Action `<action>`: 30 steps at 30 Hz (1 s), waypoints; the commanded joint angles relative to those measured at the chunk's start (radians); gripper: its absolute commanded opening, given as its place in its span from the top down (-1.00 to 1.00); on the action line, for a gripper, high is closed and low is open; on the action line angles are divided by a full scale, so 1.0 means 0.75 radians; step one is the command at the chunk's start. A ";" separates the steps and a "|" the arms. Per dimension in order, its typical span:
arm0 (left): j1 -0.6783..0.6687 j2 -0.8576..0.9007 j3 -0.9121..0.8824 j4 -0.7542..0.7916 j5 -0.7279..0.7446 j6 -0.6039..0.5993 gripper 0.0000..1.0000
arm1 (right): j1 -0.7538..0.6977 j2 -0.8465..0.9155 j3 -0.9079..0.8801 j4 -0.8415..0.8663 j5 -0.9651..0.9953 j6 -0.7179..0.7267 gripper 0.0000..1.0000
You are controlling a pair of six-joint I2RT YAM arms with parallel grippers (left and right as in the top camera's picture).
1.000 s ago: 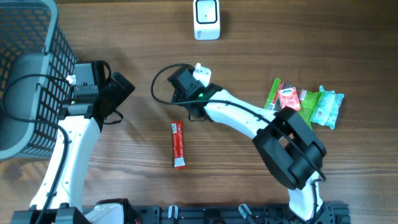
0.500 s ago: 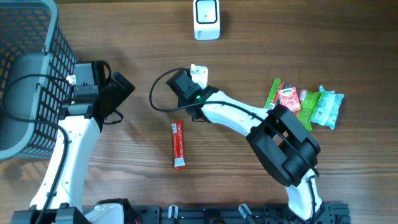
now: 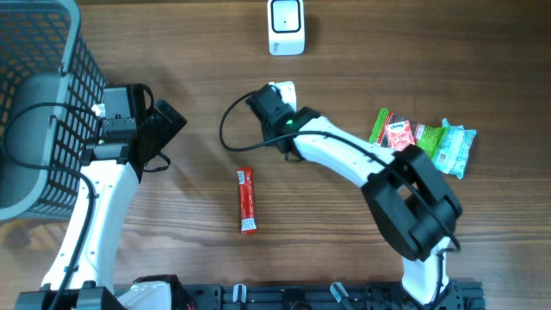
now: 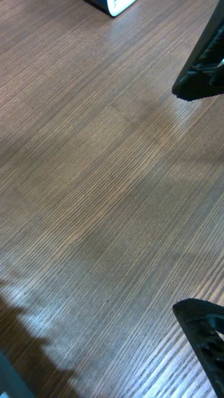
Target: Scan the item barcode
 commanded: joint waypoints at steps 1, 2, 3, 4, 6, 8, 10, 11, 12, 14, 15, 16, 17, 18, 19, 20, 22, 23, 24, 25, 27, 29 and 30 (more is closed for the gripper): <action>-0.004 0.007 0.001 0.004 -0.023 0.015 -1.00 | -0.031 -0.071 -0.002 -0.064 0.042 -0.266 0.61; -0.004 0.007 0.001 0.004 -0.023 0.015 -1.00 | -0.041 -0.071 -0.002 -0.092 0.041 -0.308 0.60; -0.004 0.007 0.001 0.004 -0.023 0.015 -1.00 | -0.054 -0.071 -0.002 -0.127 0.041 -0.350 0.60; -0.004 0.007 0.001 0.004 -0.023 0.015 -1.00 | -0.067 -0.070 -0.002 -0.159 0.040 -0.358 0.60; -0.004 0.007 0.001 0.004 -0.023 0.015 -1.00 | -0.084 -0.070 -0.002 -0.197 0.011 -0.358 0.60; -0.004 0.007 0.001 0.004 -0.023 0.015 -1.00 | -0.090 -0.064 -0.002 -0.209 -0.089 -0.351 0.59; -0.004 0.007 0.001 0.004 -0.023 0.015 -1.00 | -0.090 -0.058 -0.002 -0.190 -0.187 -0.339 0.53; -0.004 0.007 0.001 0.004 -0.023 0.015 -1.00 | -0.090 -0.057 -0.002 -0.183 -0.200 -0.340 0.09; -0.004 0.007 0.001 0.004 -0.023 0.015 -1.00 | -0.090 -0.057 -0.002 -0.182 -0.199 -0.343 -0.03; -0.004 0.007 0.001 0.004 -0.023 0.015 -1.00 | -0.095 -0.068 -0.001 -0.189 -0.128 -0.348 -0.08; -0.004 0.007 0.001 0.004 -0.023 0.015 -1.00 | -0.103 -0.083 -0.001 -0.197 -0.109 -0.348 -0.10; -0.004 0.007 0.001 0.004 -0.023 0.015 -1.00 | -0.111 -0.109 -0.001 -0.203 -0.108 -0.348 -0.14; -0.004 0.007 0.001 0.004 -0.023 0.015 -1.00 | -0.121 -0.145 -0.001 -0.212 -0.112 -0.349 -0.15; -0.004 0.007 0.001 0.004 -0.023 0.015 -1.00 | -0.129 -0.186 -0.001 -0.223 -0.128 -0.367 -0.15; -0.004 0.007 0.001 0.004 -0.023 0.015 -1.00 | -0.135 -0.232 -0.001 -0.236 -0.156 -0.380 -0.13; -0.004 0.007 0.001 0.004 -0.023 0.015 -1.00 | -0.141 -0.279 -0.001 -0.248 -0.181 -0.377 -0.07; -0.004 0.007 0.001 0.004 -0.023 0.015 -1.00 | -0.152 -0.369 -0.001 -0.280 -0.280 -0.376 0.11; -0.004 0.007 0.001 0.004 -0.023 0.015 -1.00 | -0.157 -0.393 -0.001 -0.309 -0.308 -0.378 0.38; -0.004 0.007 0.001 0.004 -0.023 0.015 -1.00 | -0.158 -0.402 -0.001 -0.338 -0.312 -0.377 0.59; -0.004 0.007 0.001 0.004 -0.023 0.015 -1.00 | -0.159 -0.401 -0.001 -0.374 -0.313 -0.375 0.85; -0.004 0.007 0.001 0.004 -0.023 0.015 -1.00 | -0.159 -0.375 -0.003 -0.408 -0.360 -0.376 0.91; -0.004 0.007 0.001 0.004 -0.023 0.015 -1.00 | -0.158 -0.341 -0.003 -0.418 -0.405 -0.376 0.91; -0.004 0.007 0.001 0.004 -0.023 0.015 -1.00 | -0.158 -0.316 -0.004 -0.422 -0.406 -0.373 0.91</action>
